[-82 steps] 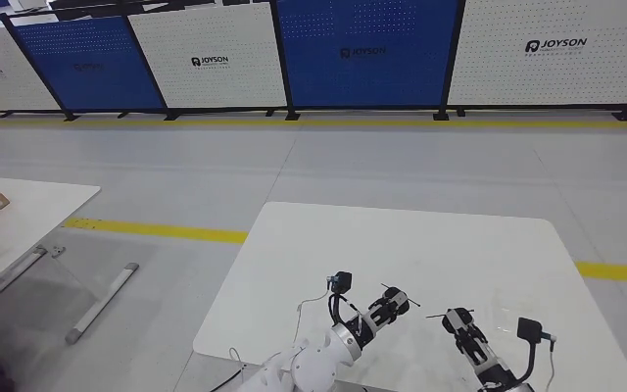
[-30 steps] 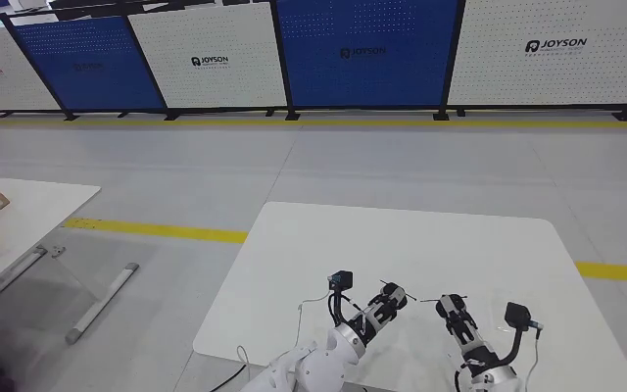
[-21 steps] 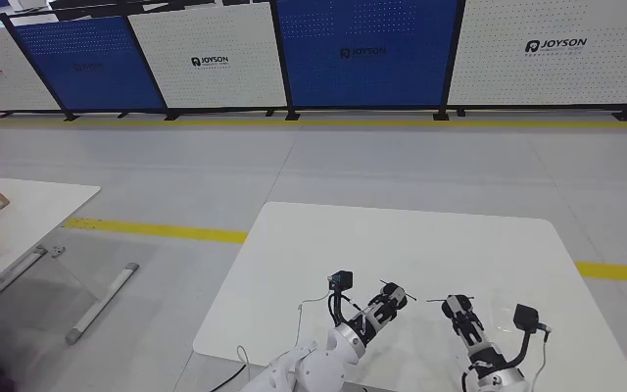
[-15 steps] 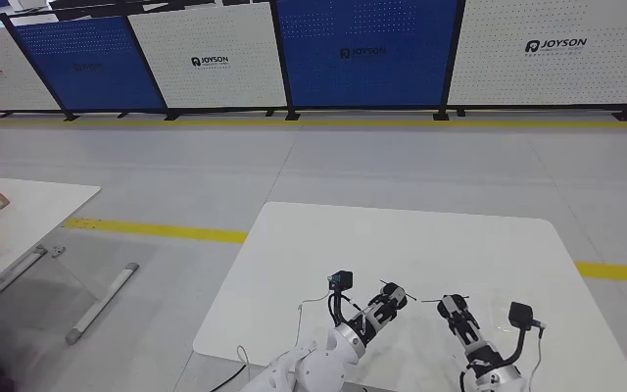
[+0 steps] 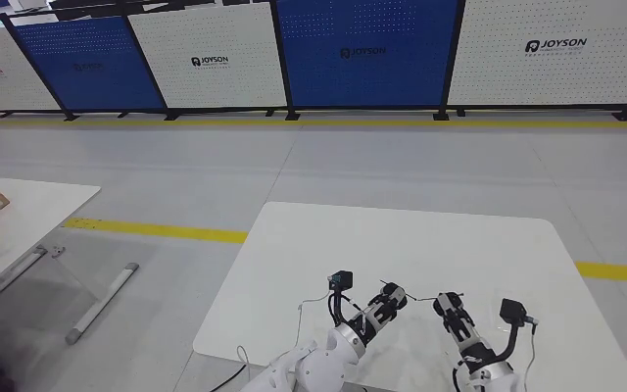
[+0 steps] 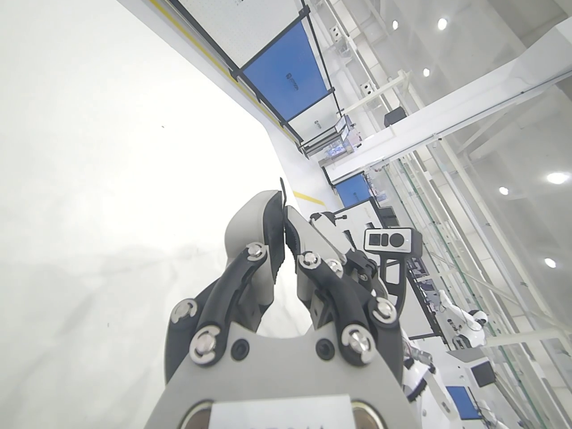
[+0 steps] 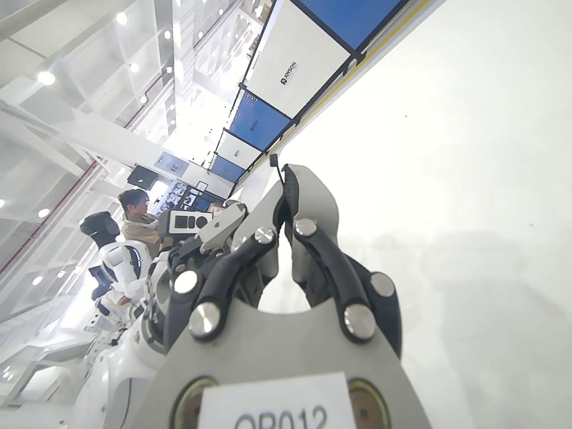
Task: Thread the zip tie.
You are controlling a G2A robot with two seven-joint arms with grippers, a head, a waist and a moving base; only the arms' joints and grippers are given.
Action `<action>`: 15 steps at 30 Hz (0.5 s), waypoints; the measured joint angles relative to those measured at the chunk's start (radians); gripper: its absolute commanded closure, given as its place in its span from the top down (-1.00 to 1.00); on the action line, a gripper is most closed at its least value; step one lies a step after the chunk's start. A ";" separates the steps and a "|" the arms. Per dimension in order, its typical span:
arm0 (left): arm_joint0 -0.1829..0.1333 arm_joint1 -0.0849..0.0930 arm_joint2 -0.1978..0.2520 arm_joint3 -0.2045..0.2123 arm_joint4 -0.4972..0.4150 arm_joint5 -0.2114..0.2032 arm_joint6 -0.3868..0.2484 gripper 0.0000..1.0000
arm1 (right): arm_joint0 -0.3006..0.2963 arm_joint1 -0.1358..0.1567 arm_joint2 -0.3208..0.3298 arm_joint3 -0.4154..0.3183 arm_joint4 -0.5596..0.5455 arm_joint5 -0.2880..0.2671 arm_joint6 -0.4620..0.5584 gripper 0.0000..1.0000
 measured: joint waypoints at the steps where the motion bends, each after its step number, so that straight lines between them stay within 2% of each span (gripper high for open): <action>1: 0.000 0.000 0.000 0.000 0.000 0.000 0.000 -1.00 | 0.002 -0.002 -0.004 0.006 -0.002 -0.002 -0.003 -1.00; 3: 0.000 0.000 0.000 0.000 0.000 0.000 0.000 -1.00 | 0.005 -0.008 -0.013 0.018 -0.002 -0.016 -0.007 -1.00; 7: 0.000 0.000 0.000 0.000 0.000 0.000 0.000 -1.00 | 0.002 -0.016 -0.020 0.041 0.026 -0.077 -0.005 -1.00; 15: 0.000 0.000 0.000 0.000 0.000 0.000 0.000 -1.00 | -0.004 -0.016 -0.013 0.035 0.022 -0.082 -0.012 -1.00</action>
